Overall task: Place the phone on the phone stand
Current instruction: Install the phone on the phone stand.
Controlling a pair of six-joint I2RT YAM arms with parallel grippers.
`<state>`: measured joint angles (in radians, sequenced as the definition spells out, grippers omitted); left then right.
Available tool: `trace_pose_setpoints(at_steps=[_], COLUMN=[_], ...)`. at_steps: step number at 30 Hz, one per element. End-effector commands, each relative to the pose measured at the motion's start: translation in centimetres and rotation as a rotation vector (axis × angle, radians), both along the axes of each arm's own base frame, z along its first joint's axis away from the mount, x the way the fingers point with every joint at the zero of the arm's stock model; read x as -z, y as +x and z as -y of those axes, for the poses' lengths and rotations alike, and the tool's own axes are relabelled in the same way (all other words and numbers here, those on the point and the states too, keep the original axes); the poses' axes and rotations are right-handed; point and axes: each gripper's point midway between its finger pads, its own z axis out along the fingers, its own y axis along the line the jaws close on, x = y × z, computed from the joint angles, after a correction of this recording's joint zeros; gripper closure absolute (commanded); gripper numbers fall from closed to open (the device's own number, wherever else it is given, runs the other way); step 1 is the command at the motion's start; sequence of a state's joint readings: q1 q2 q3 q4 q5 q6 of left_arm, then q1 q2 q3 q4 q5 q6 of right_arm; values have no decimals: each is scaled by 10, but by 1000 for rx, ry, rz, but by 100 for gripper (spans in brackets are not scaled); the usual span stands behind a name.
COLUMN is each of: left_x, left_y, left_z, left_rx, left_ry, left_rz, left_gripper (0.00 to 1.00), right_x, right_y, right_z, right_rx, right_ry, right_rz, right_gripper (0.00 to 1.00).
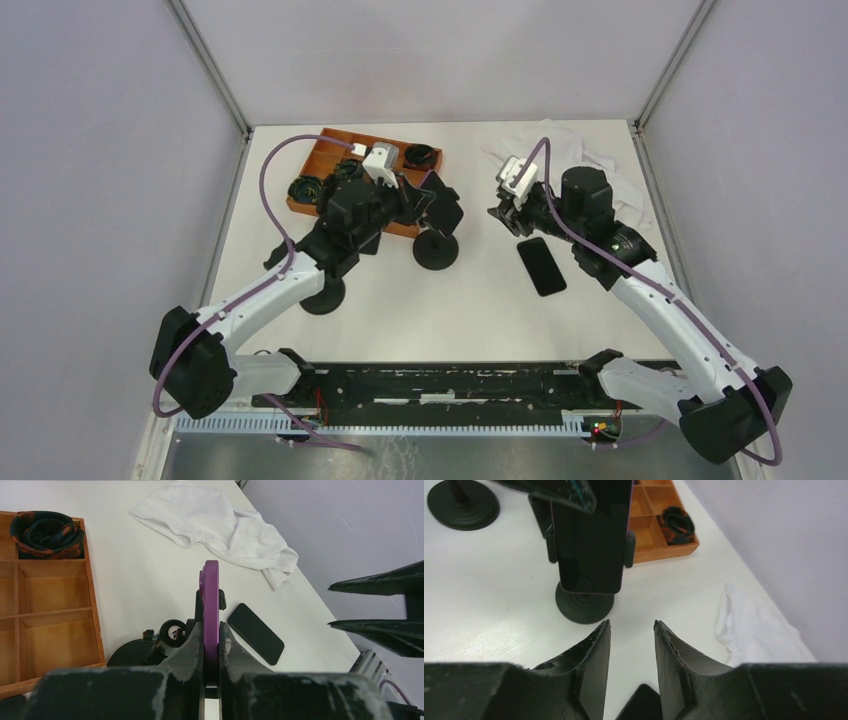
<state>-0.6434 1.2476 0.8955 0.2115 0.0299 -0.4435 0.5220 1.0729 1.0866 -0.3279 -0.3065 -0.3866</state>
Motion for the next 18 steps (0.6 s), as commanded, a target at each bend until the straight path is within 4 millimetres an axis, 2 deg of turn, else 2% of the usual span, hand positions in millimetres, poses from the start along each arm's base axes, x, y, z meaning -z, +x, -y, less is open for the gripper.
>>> trace_pose_setpoints(at_steps=[1,4,9,18], left_x=[60,55,41,21], left_y=[-6,-8,-5,18], left_z=[-22,-20,-13,3], left_rx=[10,44,103,170], left_ry=[213,177,129,119], left_rz=[-129,-134,-113,-38], left_gripper=[98,98,98,98], right_x=[22,46,74,89], right_y=[-21,-30,-37,-34], right_z=[-5,-2,10,36], right_rx=[-164,-214,-252,-201], right_ry=[99,136,229,291], right_rz=[-36,-59,-94,-108], right_gripper=[56,51,46,44])
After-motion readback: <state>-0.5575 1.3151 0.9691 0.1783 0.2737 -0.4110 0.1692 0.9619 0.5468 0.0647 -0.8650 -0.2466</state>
